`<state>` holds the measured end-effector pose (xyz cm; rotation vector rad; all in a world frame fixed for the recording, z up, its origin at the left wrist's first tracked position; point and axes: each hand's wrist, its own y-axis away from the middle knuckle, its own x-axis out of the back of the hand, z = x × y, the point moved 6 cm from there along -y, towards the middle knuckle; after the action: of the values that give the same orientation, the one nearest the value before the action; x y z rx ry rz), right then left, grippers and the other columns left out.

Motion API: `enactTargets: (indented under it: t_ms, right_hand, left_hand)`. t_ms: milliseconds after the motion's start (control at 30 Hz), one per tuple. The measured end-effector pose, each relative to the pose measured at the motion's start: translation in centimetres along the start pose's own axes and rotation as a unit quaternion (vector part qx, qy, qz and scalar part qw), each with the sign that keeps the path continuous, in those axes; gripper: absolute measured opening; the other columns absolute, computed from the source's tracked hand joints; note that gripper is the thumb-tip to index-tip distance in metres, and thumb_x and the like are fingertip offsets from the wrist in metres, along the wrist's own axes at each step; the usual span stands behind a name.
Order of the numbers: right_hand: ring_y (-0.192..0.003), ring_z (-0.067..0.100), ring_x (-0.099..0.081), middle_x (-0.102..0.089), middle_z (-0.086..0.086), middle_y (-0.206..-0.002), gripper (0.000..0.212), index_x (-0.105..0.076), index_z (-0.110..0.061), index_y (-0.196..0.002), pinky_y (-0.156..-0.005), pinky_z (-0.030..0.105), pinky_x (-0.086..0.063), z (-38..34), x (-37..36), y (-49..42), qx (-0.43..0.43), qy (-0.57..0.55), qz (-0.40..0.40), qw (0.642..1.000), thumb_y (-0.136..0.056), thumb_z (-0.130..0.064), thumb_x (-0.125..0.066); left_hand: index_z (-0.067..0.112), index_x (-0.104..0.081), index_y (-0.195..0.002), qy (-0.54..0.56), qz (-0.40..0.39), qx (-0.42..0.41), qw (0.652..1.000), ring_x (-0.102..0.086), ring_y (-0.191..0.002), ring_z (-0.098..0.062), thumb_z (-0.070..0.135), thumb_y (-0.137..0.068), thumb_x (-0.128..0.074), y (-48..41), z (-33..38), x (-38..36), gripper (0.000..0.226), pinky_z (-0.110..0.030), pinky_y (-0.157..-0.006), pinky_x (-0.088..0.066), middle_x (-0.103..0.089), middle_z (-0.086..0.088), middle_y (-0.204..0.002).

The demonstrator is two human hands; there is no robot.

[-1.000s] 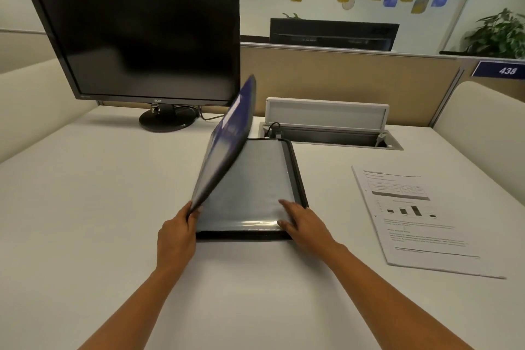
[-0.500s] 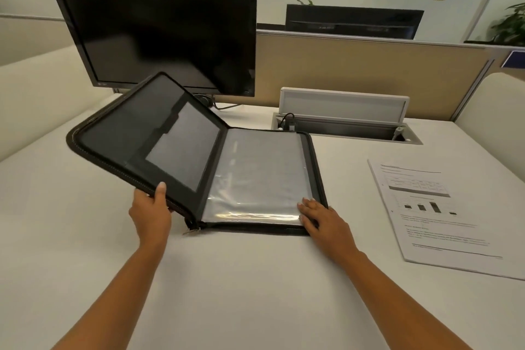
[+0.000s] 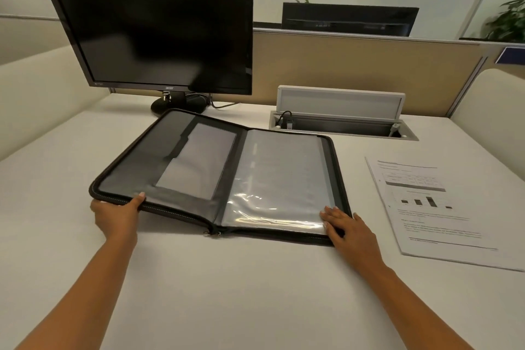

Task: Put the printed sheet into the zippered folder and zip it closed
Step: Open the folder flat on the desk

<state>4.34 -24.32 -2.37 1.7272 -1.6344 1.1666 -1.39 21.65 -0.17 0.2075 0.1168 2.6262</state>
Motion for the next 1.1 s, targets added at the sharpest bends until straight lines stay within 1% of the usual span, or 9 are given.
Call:
enactTargets:
  t_ms: [100, 233, 333, 467, 567, 667, 767, 933, 1100]
  right_hand:
    - [-0.127, -0.001, -0.038, -0.053, -0.009, -0.133, 0.031, -0.058, -0.029, -0.12, -0.112, 0.027, -0.009, 0.7, 0.9, 1.1, -0.004, -0.005, 0.021, 1.0, -0.09, -0.024, -0.054]
    - [-0.123, -0.004, -0.04, -0.057, -0.01, -0.129, 0.029, -0.062, -0.029, -0.115, -0.112, 0.028, -0.009, 1.9, 2.2, 2.2, -0.031, -0.019, 0.039, 0.999, -0.088, -0.022, -0.057]
    - [-0.119, 0.009, -0.053, -0.065, -0.006, -0.119, 0.024, -0.067, -0.024, -0.108, -0.113, 0.034, -0.015, 2.6, 3.4, 2.5, -0.053, -0.014, 0.075, 0.996, -0.085, -0.02, -0.061]
    - [-0.08, 0.019, -0.066, -0.075, 0.003, -0.091, 0.016, -0.071, -0.016, -0.097, -0.108, 0.045, -0.03, 2.2, 4.5, 2.5, -0.088, 0.024, 0.145, 0.985, -0.082, -0.02, -0.065]
    - [-0.065, 0.014, -0.055, -0.072, 0.006, -0.081, 0.012, -0.069, -0.012, -0.09, -0.101, 0.047, -0.041, 1.2, 4.3, 2.1, -0.089, 0.029, 0.168, 0.981, -0.083, -0.019, -0.064]
    - [-0.099, 0.022, -0.062, -0.065, 0.007, -0.116, 0.03, -0.063, -0.013, -0.111, -0.09, 0.032, -0.045, 1.1, 3.4, 1.9, -0.112, 0.026, 0.128, 0.985, -0.086, -0.03, -0.059]
    - [-0.118, 0.02, -0.055, -0.056, 0.001, -0.132, 0.039, -0.058, -0.018, -0.12, -0.094, 0.033, -0.044, 1.5, 3.2, 1.9, -0.126, 0.051, 0.103, 0.985, -0.088, -0.039, -0.054]
    - [-0.104, 0.019, -0.063, -0.062, 0.001, -0.124, 0.034, -0.062, -0.019, -0.117, -0.083, 0.029, -0.047, 1.5, 4.0, 2.5, -0.13, 0.056, 0.133, 0.981, -0.089, -0.036, -0.054]
    - [-0.085, 0.018, -0.067, -0.07, 0.001, -0.108, 0.028, -0.066, -0.018, -0.11, -0.07, 0.02, -0.038, 1.9, 4.6, 3.6, -0.13, 0.054, 0.158, 0.977, -0.088, -0.032, -0.057]
  left_hand:
    - [0.005, -0.017, -0.141, -0.097, 0.031, -0.053, 0.993, -0.025, -0.135, -0.034, 0.004, -0.07, -0.076, 0.1, 0.4, 0.3, 0.092, -0.046, -0.11, -0.027, -0.028, -0.021, -0.146]
    - [0.01, -0.033, -0.137, -0.297, -0.003, -0.156, 0.942, -0.001, -0.142, -0.031, -0.003, -0.075, -0.065, 0.8, 0.9, -0.9, 0.071, -0.062, -0.109, -0.009, -0.016, -0.017, -0.151]
    - [0.01, -0.047, -0.13, -0.376, -0.078, -0.247, 0.89, -0.007, -0.141, -0.032, 0.0, -0.079, -0.062, 1.8, 1.0, -2.7, 0.054, -0.063, -0.108, -0.003, -0.026, -0.019, -0.148]
    - [0.013, -0.054, -0.124, -0.445, -0.15, -0.323, 0.822, -0.016, -0.14, -0.028, 0.013, -0.085, -0.058, 3.8, 1.2, -5.2, 0.039, -0.065, -0.107, -0.007, -0.032, -0.014, -0.147]
    - [0.026, -0.035, -0.138, -0.492, -0.243, -0.306, 0.778, -0.005, -0.143, -0.022, 0.041, -0.09, -0.049, 5.1, 0.3, -7.4, 0.052, -0.07, -0.104, -0.003, -0.017, -0.003, -0.154]
    - [0.036, -0.013, -0.143, -0.521, -0.304, -0.266, 0.752, 0.002, -0.143, -0.021, 0.06, -0.087, -0.037, 6.0, -0.8, -8.6, 0.065, -0.073, -0.101, 0.0, -0.003, 0.003, -0.157]
    - [0.038, -0.009, -0.143, -0.549, -0.319, -0.247, 0.732, 0.005, -0.143, -0.021, 0.063, -0.086, -0.032, 6.8, -1.6, -8.8, 0.066, -0.073, -0.101, 0.001, 0.003, 0.003, -0.157]
    - [0.039, -0.008, -0.143, -0.559, -0.316, -0.241, 0.727, 0.006, -0.143, -0.021, 0.063, -0.087, -0.031, 7.6, -2.0, -8.3, 0.065, -0.074, -0.101, -0.001, 0.004, 0.004, -0.156]
    - [0.038, -0.02, -0.141, -0.548, -0.314, -0.231, 0.74, -0.003, -0.143, -0.022, 0.061, -0.085, -0.039, 7.9, -2.0, -7.7, 0.063, -0.074, -0.101, -0.006, -0.007, 0.004, -0.156]
